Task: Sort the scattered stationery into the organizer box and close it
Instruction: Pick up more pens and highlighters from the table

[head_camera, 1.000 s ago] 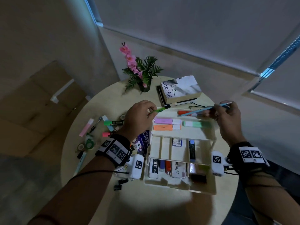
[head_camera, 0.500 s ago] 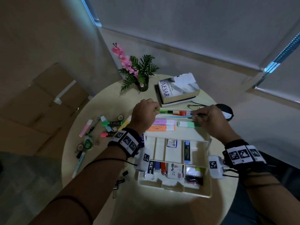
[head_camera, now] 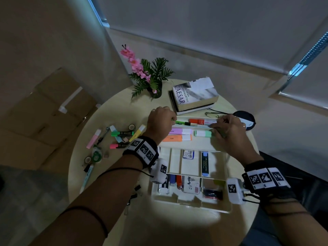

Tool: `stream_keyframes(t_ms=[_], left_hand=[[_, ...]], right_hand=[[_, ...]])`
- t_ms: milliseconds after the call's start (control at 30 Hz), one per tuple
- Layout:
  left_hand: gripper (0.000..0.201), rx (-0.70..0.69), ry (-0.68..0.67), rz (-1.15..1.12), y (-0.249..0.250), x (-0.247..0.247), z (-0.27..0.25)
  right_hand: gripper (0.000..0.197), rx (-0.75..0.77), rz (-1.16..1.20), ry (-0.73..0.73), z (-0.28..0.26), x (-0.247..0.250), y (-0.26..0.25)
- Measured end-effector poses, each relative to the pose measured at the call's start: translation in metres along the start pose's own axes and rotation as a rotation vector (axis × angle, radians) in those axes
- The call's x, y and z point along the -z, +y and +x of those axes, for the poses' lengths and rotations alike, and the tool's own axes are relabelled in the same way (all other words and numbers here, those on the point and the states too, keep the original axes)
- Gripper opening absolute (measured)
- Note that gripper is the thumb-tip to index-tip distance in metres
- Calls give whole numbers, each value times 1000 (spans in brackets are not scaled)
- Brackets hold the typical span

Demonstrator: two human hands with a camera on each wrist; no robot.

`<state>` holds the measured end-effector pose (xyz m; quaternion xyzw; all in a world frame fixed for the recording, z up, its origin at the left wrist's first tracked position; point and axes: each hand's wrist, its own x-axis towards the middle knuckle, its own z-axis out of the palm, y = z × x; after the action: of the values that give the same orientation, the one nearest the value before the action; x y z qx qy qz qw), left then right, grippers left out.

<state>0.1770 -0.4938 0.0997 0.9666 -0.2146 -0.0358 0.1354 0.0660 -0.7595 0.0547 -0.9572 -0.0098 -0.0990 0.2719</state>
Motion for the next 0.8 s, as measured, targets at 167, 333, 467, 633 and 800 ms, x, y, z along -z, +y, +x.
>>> stream_keyframes(t_ms=[167, 333, 467, 633, 800], left_hand=[[11, -16, -29, 6, -2, 2, -1], [11, 1, 2, -66, -16, 11, -22], [15, 10, 48, -156, -48, 20, -55], [15, 44, 77, -224, -119, 12, -105], [16, 173, 44, -284, -205, 5, -161]], right_hand=[[27, -18, -15, -34, -4, 2, -6], [28, -25, -62, -40, -5, 1, -19], [25, -66, -76, 45, 1, -13, -51], [18, 42, -7, 59, 11, -47, -118], [18, 151, 71, -48, 16, -91, -206]])
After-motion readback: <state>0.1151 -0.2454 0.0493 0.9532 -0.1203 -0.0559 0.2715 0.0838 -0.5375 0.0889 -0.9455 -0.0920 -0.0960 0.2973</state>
